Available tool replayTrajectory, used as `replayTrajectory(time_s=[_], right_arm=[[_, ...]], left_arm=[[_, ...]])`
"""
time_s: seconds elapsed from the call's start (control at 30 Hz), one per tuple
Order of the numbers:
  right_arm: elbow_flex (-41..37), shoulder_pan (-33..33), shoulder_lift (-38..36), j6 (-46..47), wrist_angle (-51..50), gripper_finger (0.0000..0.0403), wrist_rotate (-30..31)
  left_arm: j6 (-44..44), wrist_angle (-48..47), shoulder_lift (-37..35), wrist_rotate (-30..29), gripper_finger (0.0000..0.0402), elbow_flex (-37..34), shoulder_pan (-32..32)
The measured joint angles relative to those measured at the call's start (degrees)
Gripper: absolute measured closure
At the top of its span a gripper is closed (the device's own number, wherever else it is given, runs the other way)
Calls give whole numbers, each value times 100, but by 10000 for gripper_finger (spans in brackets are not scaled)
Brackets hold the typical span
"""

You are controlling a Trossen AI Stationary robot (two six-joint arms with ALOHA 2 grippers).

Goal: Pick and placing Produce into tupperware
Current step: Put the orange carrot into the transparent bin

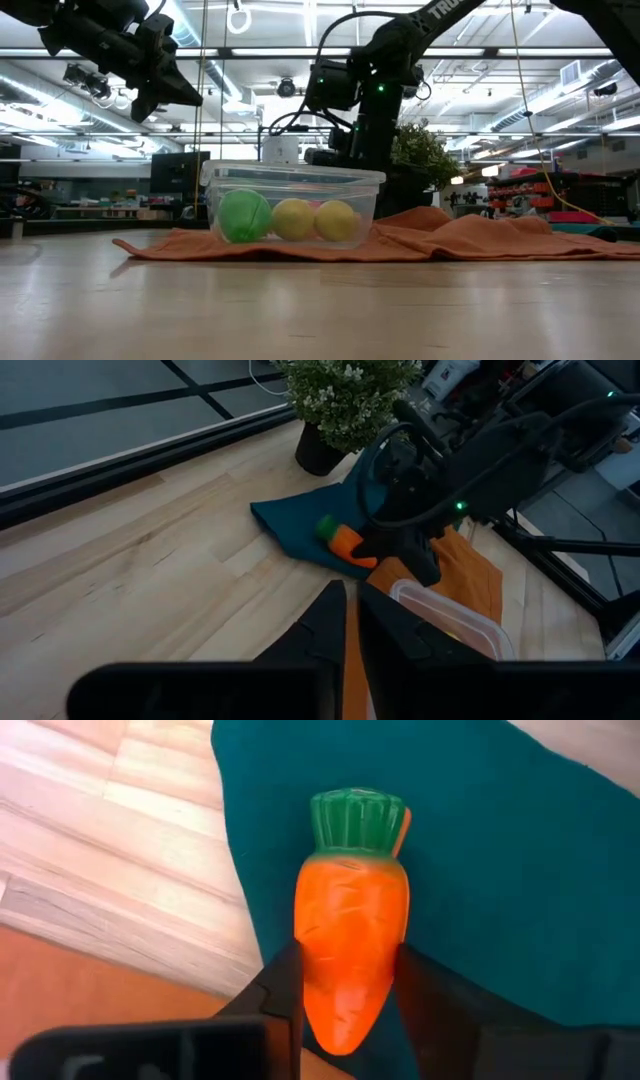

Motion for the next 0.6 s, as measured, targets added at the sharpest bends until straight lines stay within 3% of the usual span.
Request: replayTrajectory(time_s=[0.33, 0.6], right_arm=[[2, -9, -17, -125, 11, 309, -52], [9, 10, -20, -127, 111, 355, -55]], left_arm=[[2, 0, 0, -2, 375, 0, -2], [7, 0, 2, -2, 373, 0, -2]])
